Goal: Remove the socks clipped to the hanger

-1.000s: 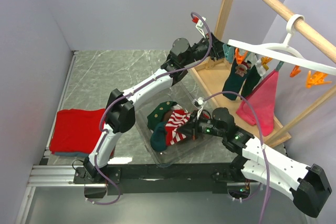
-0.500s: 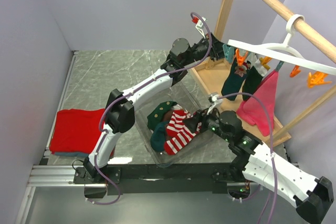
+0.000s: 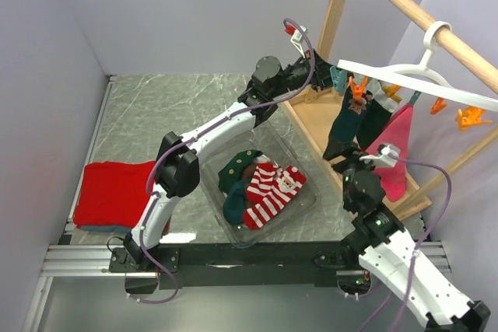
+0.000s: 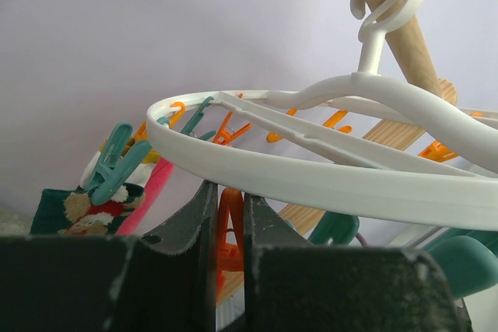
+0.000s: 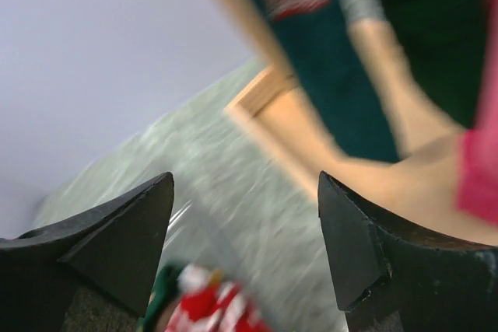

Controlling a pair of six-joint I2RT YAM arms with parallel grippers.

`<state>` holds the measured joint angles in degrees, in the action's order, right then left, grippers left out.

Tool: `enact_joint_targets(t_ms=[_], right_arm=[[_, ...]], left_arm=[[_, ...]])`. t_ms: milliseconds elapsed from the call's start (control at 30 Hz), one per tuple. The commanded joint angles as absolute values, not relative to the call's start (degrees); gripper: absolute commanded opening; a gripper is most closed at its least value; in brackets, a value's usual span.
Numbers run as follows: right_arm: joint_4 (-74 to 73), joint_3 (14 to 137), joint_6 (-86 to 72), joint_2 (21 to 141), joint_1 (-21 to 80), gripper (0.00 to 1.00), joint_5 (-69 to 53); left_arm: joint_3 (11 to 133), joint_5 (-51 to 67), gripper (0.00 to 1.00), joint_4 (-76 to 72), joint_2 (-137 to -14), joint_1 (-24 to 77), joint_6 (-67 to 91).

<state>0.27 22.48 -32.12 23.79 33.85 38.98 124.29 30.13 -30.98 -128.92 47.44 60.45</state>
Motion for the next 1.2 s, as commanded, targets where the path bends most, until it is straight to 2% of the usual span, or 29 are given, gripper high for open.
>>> enact_joint_targets(t_ms=[0, 133, 233, 300, 400, 600, 867, 1067, 1167], right_arm=[[7.55, 23.02, -31.64, 31.19, 22.62, 0.8, 37.29], [13.69, 22.94, -28.31, 40.4, 15.92, 0.83, 32.71], [21.51, 21.19, -25.59, 44.54, 12.84, 1.0, 25.59], [29.21, 18.73, -24.0, 46.57, 11.52, 1.0, 20.86], [35.75, 17.05, -20.92, 49.64, 10.64, 1.0, 20.65], [37.61, 18.63, -19.25, 56.41, 5.46, 1.0, 18.72], [45.27, 21.69, -14.68, 63.71, 3.69, 1.0, 13.09], [43.24, 26.36, -15.82, 68.29, 3.34, 0.89, 10.82], [45.86, 25.32, -15.74, 69.43, 3.34, 0.69, 8.44]], left_arm=[[125.94, 34.36, 0.07, -27.87, -126.65, 48.08, 57.92], [126.3, 34.63, 0.08, -27.16, -127.0, 47.99, 57.22], [126.65, 34.63, 0.08, -27.16, -127.26, 47.81, 57.04], [127.18, 34.81, 0.08, -27.07, -127.44, 47.64, 56.87], [127.7, 34.98, 0.08, -27.16, -127.88, 47.64, 57.22], [127.09, 35.16, 0.08, -27.68, -127.71, 47.64, 57.04], [126.56, 35.68, 0.08, -30.23, -128.32, 47.64, 59.94], [125.07, 35.16, 0.08, -30.5, -127.18, 47.64, 59.59], [125.33, 35.24, 0.08, -31.2, -127.53, 47.64, 60.29]])
